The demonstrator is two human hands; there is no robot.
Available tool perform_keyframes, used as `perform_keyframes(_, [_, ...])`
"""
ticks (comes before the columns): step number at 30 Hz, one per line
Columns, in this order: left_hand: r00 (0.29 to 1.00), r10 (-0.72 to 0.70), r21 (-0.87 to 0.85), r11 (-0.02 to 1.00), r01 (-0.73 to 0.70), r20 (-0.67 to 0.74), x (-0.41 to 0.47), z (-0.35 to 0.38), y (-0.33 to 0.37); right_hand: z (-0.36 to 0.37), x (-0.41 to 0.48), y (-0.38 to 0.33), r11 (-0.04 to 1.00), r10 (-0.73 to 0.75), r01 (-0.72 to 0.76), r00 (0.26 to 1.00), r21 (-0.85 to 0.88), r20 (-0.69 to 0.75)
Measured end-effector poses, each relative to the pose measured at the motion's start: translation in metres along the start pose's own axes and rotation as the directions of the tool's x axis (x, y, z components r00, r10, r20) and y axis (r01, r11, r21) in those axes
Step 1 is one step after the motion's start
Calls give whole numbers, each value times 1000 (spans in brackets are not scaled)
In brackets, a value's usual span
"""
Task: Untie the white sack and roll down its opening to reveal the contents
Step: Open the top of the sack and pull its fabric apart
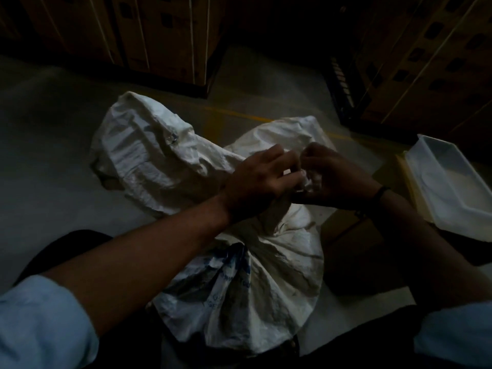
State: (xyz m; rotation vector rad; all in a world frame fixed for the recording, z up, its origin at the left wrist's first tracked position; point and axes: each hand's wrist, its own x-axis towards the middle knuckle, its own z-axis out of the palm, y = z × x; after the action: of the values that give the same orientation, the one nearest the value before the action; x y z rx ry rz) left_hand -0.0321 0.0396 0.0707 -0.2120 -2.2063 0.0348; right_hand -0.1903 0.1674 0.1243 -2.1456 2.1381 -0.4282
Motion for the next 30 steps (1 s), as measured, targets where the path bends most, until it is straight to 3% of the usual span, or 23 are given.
perform_keyframes(2, [998, -41, -35, 998, 42, 44, 4, 4, 5, 3, 0, -1, 1000, 25, -25, 999, -19, -30])
perform_keyframes(5, [946, -275, -143, 943, 301, 174, 14, 11, 6, 17, 1, 3, 979, 111, -122, 991, -161, -76])
perform_keyframes(7, [829, -422, -135, 857, 497, 368, 19, 14, 1, 26, -1, 10, 964, 146, -169, 982, -207, -124])
perform_keyframes(8, [737, -462, -50, 831, 554, 494, 20, 15, -4, 31, -3, 13, 958, 160, -190, 976, -216, -149])
perform_keyframes(11, [457, -472, 171, 813, 557, 754, 22, 7, -22, 42, -8, 12, 920, 253, -299, 946, -253, -201])
perform_keyframes(12, [407, -441, 188, 828, 528, 800, 23, 4, -28, 46, -9, 10, 905, 284, -333, 936, -266, -206])
perform_keyframes(14, [380, -401, 205, 863, 461, 833, 24, 1, -36, 51, -12, 5, 890, 305, -353, 932, -291, -196])
perform_keyframes(17, [451, -406, 238, 892, 383, 795, 20, 10, -40, 49, -16, 1, 873, 303, -321, 947, -368, -108])
perform_keyframes(21, [659, -334, 150, 935, 321, 673, 5, 23, -35, 26, -17, -7, 898, 355, -308, 929, -314, 102])
perform_keyframes(23, [789, -224, 51, 970, 238, 572, 5, 24, -26, 11, -19, -6, 926, 315, -279, 942, -254, 117])
perform_keyframes(26, [957, 86, -50, 996, -75, 278, 8, 29, -9, 1, -19, 3, 972, 194, -187, 980, -141, 43])
perform_keyframes(28, [964, 263, -87, 962, -258, 45, 5, 31, -1, 8, -16, 0, 983, 170, -161, 980, -91, 100])
perform_keyframes(30, [973, 230, -206, 952, -227, -10, 4, 25, 9, 23, -17, -10, 986, 148, -135, 979, -99, 141])
